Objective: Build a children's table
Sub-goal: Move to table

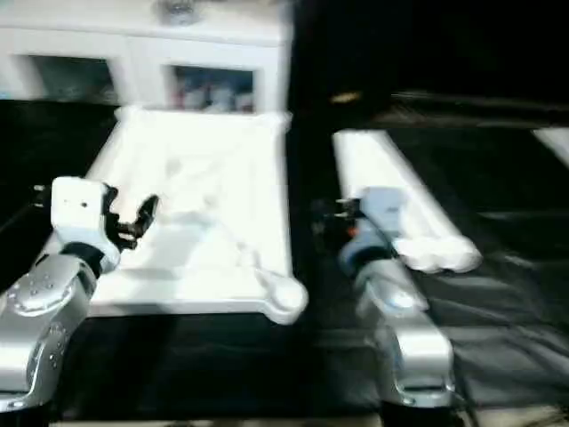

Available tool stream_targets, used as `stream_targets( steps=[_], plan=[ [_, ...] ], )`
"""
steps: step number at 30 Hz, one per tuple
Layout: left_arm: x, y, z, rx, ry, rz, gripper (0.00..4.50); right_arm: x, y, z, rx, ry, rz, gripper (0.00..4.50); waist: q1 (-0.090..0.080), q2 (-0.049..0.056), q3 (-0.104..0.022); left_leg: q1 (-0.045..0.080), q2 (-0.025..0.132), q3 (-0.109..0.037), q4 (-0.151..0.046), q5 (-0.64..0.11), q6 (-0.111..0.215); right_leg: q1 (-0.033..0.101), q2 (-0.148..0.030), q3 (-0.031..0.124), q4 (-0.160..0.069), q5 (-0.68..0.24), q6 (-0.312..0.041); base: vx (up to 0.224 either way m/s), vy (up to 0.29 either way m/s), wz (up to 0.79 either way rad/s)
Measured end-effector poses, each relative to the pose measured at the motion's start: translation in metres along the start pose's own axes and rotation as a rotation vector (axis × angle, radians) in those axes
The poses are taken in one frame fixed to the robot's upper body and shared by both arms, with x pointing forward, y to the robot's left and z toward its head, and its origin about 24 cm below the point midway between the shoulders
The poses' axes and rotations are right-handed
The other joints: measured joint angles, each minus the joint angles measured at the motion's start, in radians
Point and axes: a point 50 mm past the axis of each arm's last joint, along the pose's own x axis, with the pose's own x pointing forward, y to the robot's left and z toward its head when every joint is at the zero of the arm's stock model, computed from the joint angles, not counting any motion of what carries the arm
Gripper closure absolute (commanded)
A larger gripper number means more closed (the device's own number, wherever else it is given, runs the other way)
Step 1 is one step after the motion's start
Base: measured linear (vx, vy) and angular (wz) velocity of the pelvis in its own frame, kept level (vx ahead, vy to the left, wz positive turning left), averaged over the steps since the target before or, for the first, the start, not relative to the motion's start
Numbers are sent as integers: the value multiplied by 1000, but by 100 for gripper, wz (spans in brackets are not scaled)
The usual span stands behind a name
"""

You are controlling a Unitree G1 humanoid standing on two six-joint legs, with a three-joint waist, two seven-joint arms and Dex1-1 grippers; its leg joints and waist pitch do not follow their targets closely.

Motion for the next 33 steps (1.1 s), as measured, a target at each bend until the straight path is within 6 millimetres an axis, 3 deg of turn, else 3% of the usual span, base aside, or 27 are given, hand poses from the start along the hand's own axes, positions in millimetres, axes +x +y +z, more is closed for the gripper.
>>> stream_targets(
  steps=[1, 2, 3, 6, 11, 14, 15, 17, 19, 20, 21, 22, 23, 24, 25, 27, 28, 29, 30, 31, 33],
  plan=[
    [0, 0, 0, -1, 3, 3, 121, 0, 0, 2, -10, -4, 8, 3, 1, -10, -5, -5, -2, 2, -7, 10, -6, 16, -13, 2, -30, -11, 0, -81, -93, -12],
    [0, 1, -1, -7, 4, 9, 121, 1, 0, 4, -21, -8, 15, 3, 4, -22, -12, -11, 0, 4, -11, 18, -11, 22, -19, 3, -51, -23, 20, -107, -132, -19],
    [0, 0, -3, -18, 14, 14, 121, 0, -3, 2, -32, 0, 12, 3, 13, -17, -12, -12, -3, 7, -29, 27, -18, 12, -21, -4, -52, -15, 11, -107, -132, -19],
    [1, -6, -2, -33, 10, -4, 121, -2, -13, -1, -46, 21, -16, 3, 32, -20, -11, 4, 0, 22, -66, 32, -26, 1, -22, -1, -52, -8, 7, -104, -130, -9],
    [0, -4, -3, -31, 14, 22, 121, -1, -11, -1, -55, 23, 11, 3, 38, -20, -11, 9, 17, 32, -68, 38, -37, -1, -22, -11, -53, -5, 5, -59, -34, -7],
    [-1, -3, -3, -32, 18, 26, 121, -1, -11, -1, -94, 31, 34, 3, 35, -21, -11, 8, 17, 35, -61, 40, -38, 1, -24, -8, -61, 6, 10, -6, 18, -2],
    [-1, -3, -4, -31, 19, 28, 121, -1, -11, 0, -102, 29, 36, 3, 34, -21, -11, 5, 14, 29, -60, 40, -38, 6, -27, -14, -67, 10, 10, -18, 54, -7],
    [-2, -4, -3, -31, 16, 27, 121, -1, -10, 0, -112, 30, 40, 3, 20, -15, -9, -3, -2, -12, -58, 40, -38, 21, -31, -39, -79, 14, 7, 5, 8, 16],
    [-4, -4, -1, -29, 8, 28, 121, -1, -7, 0, -115, 33, 62, 3, 0, -5, -2, -9, -29, -82, -58, 40, -39, 36, -26, -61, -82, 14, -6, 14, 2, 37],
    [-5, -4, -2, -40, 9, 27, 121, 0, -5, 0, -118, 32, 79, 3, -5, -5, -2, -8, -44, -116, -58, 44, -44, 37, -19, -61, -70, 2, -25, 19, -49, 48],
    [-7, -3, -4, -65, 18, 30, 121, 0, -1, 0, -117, 31, 103, 3, -9, -9, -2, -2, -54, -142, -58, 49, -47, 34, -4, -48, -54, -11, -45, 19, -49, 48],
    [-8, -2, -5, -77, 22, 36, 121, -1, 2, 0, -114, 27, 121, 3, -4, -16, -1, 1, -48, -131, -57, 48, -48, 35, 1, -37, -47, -18, -28, 21, -123, 30],
    [-9, -3, -6, -92, 26, 36, 121, -1, 2, 1, -109, 23, 128, 3, 8, -28, -6, 4, -38, -110, -59, 42, -52, 33, 3, -37, -44, -24, -21, 39, -145, 5],
    [-9, -6, -7, -99, 33, 28, 121, -2, 2, 1, -102, 21, 131, 3, 34, -33, -6, 3, -30, -82, -38, 20, -39, 30, -3, -31, -45, -24, -23, 39, -145, 5],
    [-9, -8, -8, -100, 36, 19, 121, -2, 1, 0, -101, 28, 129, 3, 49, -35, -5, -2, -29, -65, 0, 11, -23, 28, -8, -21, -45, -23, -22, 47, -98, -13],
    [-9, -8, -6, -95, 31, 21, 121, -4, -1, -2, -106, 38, 128, 3, 63, -42, -12, -7, -49, -48, 69, -10, 14, 13, -25, 0, -45, -19, -13, 0, 0, 0],
    [-9, -7, -5, -90, 25, 22, 121, -4, -2, -2, -109, 39, 130, 3, 65, -41, -12, -8, -55, -48, 79, -18, 30, 9, -32, 4, -46, -14, -3, 0, 0, 0],
    [-10, -7, -4, -87, 22, 23, 121, -4, -2, -2, -112, 41, 132, 3, 69, -36, -14, -8, -52, -50, 72, -21, 37, 7, -33, 6, -50, -7, -5, 38, 74, -1],
    [-10, -6, -3, -79, 20, 24, 121, -4, -3, -2, -119, 41, 137, 3, 72, -18, -19, 2, -34, -50, 14, -19, 38, 7, -27, -2, -55, -7, -7, 38, 74, -1],
    [-10, -4, -2, -65, 20, 20, 121, -4, -3, -2, -125, 44, 143, 3, 70, 0, -21, 16, -15, -48, -19, 2, -20, 7, -21, -15, -51, -9, -6, 47, 151, 2],
    [-11, 2, -4, -30, 38, 26, 121, -5, 5, -5, -137, 65, 198, 3, 53, 1, -18, 16, -18, -42, -2, -7, -16, 6, -26, -9, -51, -11, -22, 27, 174, 2]
  ],
)
